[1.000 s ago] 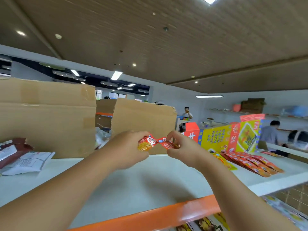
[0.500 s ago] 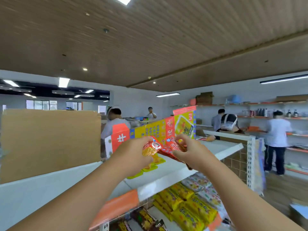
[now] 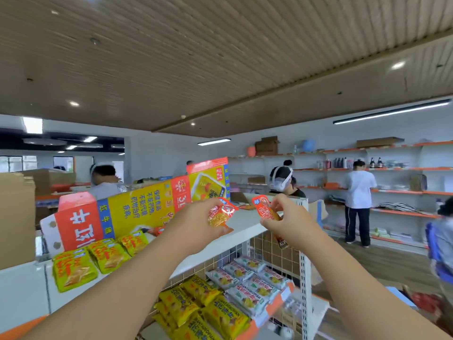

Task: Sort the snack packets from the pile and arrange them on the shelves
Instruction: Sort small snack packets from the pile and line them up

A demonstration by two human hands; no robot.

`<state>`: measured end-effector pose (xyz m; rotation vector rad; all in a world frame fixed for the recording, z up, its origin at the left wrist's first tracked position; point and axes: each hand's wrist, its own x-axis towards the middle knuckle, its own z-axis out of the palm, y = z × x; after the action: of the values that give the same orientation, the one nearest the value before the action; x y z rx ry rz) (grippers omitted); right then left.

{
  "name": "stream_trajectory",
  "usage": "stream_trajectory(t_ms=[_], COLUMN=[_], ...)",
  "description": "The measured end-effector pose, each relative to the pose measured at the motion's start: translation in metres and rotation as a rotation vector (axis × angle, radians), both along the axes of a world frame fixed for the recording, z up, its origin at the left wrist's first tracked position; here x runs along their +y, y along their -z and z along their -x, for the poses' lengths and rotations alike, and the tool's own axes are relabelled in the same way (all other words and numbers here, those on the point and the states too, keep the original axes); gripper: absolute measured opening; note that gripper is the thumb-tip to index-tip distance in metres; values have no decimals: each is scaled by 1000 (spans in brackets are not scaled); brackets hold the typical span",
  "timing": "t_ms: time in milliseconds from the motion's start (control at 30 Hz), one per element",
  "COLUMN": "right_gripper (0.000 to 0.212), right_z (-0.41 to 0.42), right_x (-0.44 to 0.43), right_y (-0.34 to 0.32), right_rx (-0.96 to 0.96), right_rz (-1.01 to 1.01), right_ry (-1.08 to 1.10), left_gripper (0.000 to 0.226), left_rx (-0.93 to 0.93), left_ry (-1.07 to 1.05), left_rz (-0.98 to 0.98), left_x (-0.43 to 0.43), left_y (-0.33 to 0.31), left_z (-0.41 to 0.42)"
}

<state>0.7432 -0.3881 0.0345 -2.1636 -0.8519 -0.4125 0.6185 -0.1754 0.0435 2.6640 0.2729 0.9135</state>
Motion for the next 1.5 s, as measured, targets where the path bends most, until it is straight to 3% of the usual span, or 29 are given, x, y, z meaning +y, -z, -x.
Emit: stream_trajectory(t_ms=[367, 567, 967, 1500], right_gripper=[27, 27, 34, 29], right_z=[-73, -129, -269, -400], right_x=[-38, -28, 69, 173], right_y=[4, 5, -34, -37], right_rx=[27, 8, -131, -123], right_rz=[90, 151, 189, 143], right_ry=[94, 152, 169, -45], left_gripper=[51, 59, 59, 52], left_rx=[28, 79, 210, 283], left_ry=[102, 151, 51, -102], left_rz=[18, 11, -236, -225], left_x=[-35, -24, 71, 123], left_y=[12, 14, -52, -58], left_z=[-113, -194, -313, -370])
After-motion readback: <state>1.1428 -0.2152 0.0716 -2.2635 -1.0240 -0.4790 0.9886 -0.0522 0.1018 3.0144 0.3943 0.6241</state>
